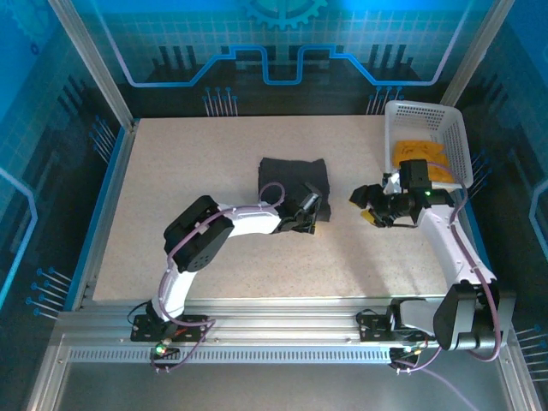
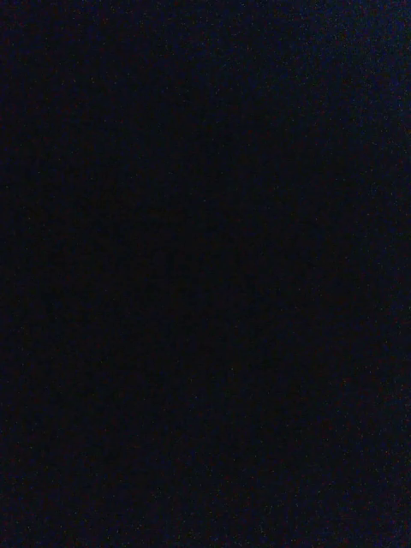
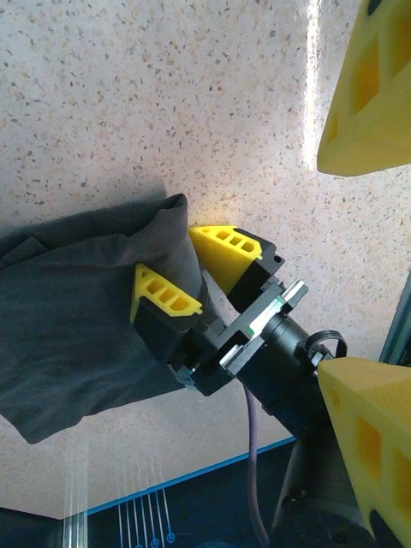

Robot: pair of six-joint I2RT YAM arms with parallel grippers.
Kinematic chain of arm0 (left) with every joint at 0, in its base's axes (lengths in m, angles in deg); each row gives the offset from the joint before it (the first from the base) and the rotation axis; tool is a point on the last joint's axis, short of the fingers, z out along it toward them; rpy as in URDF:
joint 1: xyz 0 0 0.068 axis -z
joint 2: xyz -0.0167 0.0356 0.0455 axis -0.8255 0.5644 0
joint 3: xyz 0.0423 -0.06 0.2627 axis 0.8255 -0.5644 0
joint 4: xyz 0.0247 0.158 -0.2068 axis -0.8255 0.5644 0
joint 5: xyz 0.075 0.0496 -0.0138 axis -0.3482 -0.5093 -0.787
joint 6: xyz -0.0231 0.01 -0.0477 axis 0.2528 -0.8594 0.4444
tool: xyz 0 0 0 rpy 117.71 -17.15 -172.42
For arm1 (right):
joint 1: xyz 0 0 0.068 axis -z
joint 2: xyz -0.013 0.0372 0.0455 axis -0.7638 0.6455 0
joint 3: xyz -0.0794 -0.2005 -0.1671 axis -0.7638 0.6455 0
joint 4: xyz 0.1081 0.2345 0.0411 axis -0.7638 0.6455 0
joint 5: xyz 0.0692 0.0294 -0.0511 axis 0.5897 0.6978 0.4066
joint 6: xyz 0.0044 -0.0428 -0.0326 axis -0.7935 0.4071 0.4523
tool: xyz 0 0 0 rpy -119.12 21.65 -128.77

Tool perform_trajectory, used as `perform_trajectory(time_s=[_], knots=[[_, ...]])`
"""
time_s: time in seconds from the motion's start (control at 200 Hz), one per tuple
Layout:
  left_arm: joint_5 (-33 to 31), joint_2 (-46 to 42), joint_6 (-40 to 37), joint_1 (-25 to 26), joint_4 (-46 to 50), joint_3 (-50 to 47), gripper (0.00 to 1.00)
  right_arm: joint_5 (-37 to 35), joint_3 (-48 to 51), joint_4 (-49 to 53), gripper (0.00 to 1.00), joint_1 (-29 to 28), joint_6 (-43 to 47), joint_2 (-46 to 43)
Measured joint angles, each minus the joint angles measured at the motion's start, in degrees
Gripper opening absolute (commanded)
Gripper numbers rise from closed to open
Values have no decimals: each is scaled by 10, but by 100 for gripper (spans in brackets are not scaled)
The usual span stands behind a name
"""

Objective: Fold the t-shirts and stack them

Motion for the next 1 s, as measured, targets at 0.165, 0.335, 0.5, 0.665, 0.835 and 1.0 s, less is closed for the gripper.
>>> perform_trajectory(time_s=[0.165,0.335,0.5,0.665,0.835,1.0], knots=[[-4,20,-5,-24,-42,5,3,0,4,0,57,0,-2,-2],[-5,13,-23,-75,-108,-36,0,0,7,0,57,0,-4,-2],[24,-19,-97,-174,-162,-104,0,0,7,0,57,0,-4,-2],[85,-36,-205,-312,-192,-141,0,0,7,-2,57,-1,-4,4],[166,-32,-331,-441,-182,-132,0,5,3,-11,57,-9,2,22],[236,13,-445,-524,-141,-57,0,11,-14,-14,57,-22,9,45]])
